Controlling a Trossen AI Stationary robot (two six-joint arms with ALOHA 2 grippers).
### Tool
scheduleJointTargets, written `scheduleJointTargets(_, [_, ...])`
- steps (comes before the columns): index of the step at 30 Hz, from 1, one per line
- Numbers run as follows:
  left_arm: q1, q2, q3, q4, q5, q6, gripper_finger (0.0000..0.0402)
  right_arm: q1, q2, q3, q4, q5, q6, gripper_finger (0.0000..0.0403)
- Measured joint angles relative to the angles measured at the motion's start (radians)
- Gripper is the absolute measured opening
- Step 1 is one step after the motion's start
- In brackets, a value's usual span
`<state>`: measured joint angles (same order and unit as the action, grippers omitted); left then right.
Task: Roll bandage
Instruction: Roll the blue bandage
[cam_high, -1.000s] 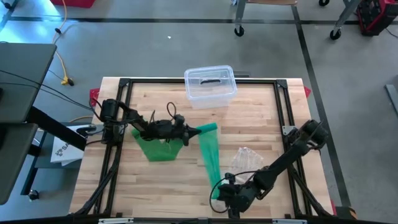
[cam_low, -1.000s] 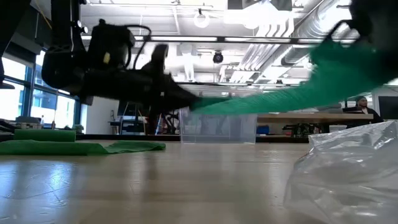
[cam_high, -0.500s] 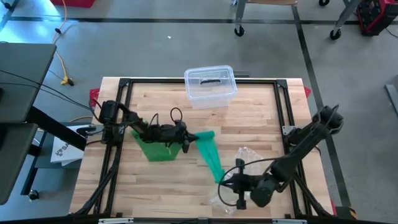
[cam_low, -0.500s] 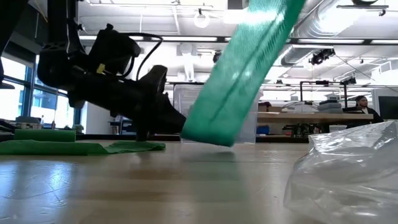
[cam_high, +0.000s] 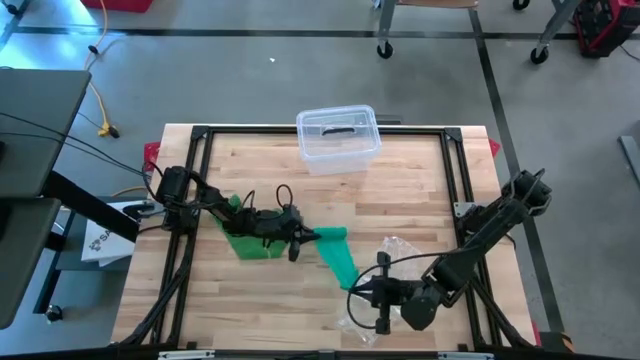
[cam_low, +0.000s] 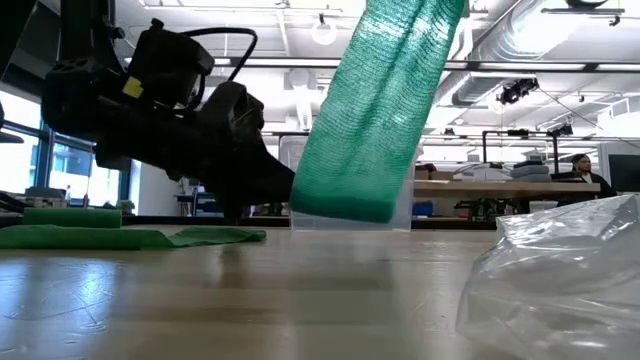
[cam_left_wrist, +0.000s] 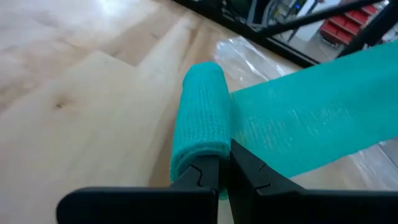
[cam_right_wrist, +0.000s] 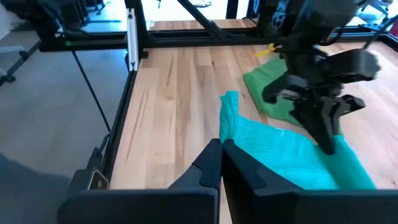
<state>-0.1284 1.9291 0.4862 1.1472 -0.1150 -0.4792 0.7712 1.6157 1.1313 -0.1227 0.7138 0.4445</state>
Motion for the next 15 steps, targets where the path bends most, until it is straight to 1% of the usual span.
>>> scheduleJointTargets(7, [-0.055, 0.001, 0.0, 0.001, -0.034, 0.021, 0.0003, 0.0, 0.0, 0.0, 0.001, 0.009, 0.013, 0.0])
scheduleJointTargets(15, [-0.063, 0.001, 0.0, 0.002, -0.04, 0.02, 0.0008, -0.001, 0.0, 0.0, 0.001, 0.036, 0.029, 0.0])
